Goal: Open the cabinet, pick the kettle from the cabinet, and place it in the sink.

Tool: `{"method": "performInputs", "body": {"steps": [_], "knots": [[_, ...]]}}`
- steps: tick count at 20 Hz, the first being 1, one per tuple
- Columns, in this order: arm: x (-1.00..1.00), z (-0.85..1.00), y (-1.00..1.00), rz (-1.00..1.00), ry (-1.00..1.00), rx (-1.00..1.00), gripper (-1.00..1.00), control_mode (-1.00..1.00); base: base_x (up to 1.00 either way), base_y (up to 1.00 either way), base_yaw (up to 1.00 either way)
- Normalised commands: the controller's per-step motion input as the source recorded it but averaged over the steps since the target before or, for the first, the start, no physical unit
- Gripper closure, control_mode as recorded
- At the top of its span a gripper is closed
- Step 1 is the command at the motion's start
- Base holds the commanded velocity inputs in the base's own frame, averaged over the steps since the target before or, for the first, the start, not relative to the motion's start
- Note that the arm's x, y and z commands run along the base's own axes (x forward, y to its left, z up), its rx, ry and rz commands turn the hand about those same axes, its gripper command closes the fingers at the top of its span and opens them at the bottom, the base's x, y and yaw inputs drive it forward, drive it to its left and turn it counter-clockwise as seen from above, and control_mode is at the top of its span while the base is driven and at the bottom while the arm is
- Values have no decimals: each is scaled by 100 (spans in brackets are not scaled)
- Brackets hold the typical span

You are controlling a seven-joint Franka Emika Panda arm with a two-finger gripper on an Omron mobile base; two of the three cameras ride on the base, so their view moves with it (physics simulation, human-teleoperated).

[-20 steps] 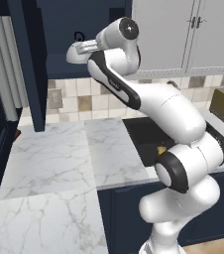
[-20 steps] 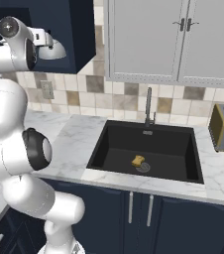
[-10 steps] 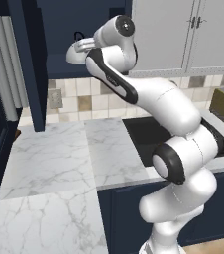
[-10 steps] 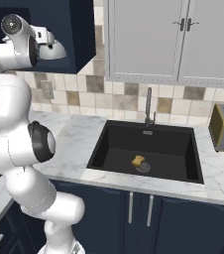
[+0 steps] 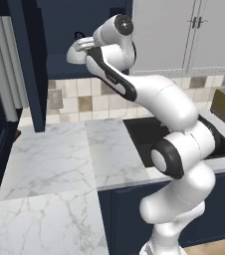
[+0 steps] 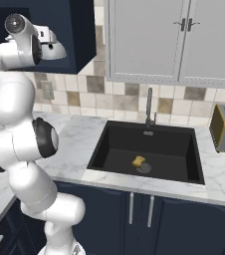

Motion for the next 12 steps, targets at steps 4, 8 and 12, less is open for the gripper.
{"method": "performInputs", "body": {"steps": [4,8,12], "knots": [[15,-2,10,0,-1,0,-100,-100,0,0,0],[15,-3,9,0,-1,0,-100,-100,0,0,0],[21,-2,10,-3,-1,0,-100,-100,0,0,0]]}}
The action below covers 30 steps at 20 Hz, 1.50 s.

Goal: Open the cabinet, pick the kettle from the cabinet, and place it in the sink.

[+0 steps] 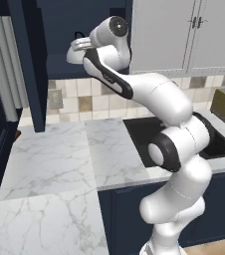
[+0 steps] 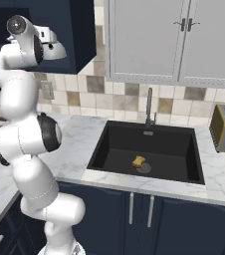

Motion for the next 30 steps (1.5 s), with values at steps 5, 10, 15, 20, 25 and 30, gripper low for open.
{"method": "performInputs", "body": {"steps": [5,10,15,20,25,30], "knots": [[26,0,4,-4,-1,0,-100,-100,0,0,0],[31,0,1,-2,0,0,-100,-100,0,0,0],[33,0,1,-1,0,0,-100,-100,0,0,0],[30,0,6,0,0,0,-100,-100,0,0,0],[27,0,13,-1,0,0,-100,-100,0,0,0],[28,0,10,-1,0,0,-100,-100,0,0,0]]}}
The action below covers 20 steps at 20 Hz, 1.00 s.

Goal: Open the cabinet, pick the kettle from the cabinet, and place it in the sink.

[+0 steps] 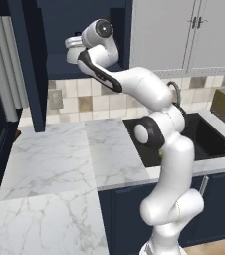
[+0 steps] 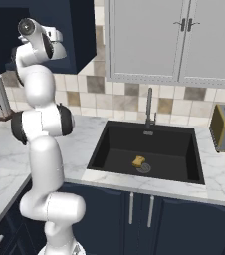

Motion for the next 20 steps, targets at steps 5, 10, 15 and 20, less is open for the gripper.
{"method": "performInputs", "body": {"steps": [5,10,15,20], "knots": [[24,-1,9,-1,0,0,-100,-100,0,0,0],[26,0,6,-1,0,0,-100,-100,0,0,0],[25,0,1,0,3,0,-100,-100,0,0,0],[22,3,0,0,7,0,-100,-100,0,0,0]]}}
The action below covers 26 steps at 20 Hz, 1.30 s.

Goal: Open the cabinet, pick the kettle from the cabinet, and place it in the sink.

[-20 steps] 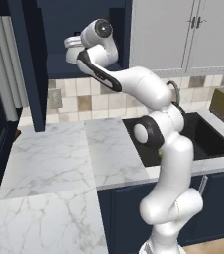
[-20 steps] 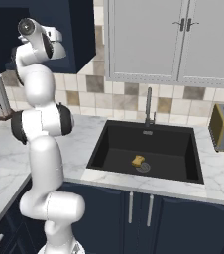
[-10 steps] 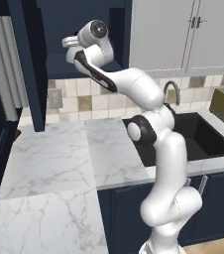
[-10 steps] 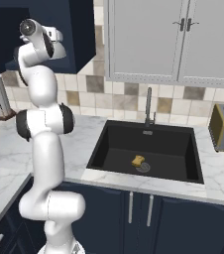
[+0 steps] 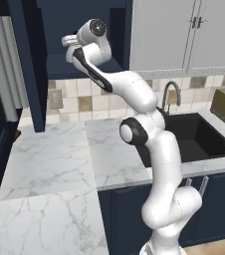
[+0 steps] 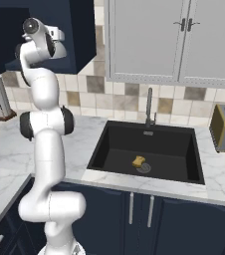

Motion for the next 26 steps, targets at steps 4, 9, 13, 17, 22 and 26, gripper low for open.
{"method": "performInputs", "body": {"steps": [4,9,13,17,22,26], "knots": [[18,8,0,0,10,1,-100,-100,0,0,0],[9,1,0,0,6,2,-100,-100,0,0,0],[2,0,1,0,3,3,-100,-100,0,0,0],[1,0,6,0,1,4,-100,-100,0,0,0],[6,0,8,0,1,3,-100,-100,0,0,0],[7,0,13,0,0,0,100,-100,0,0,0]]}}
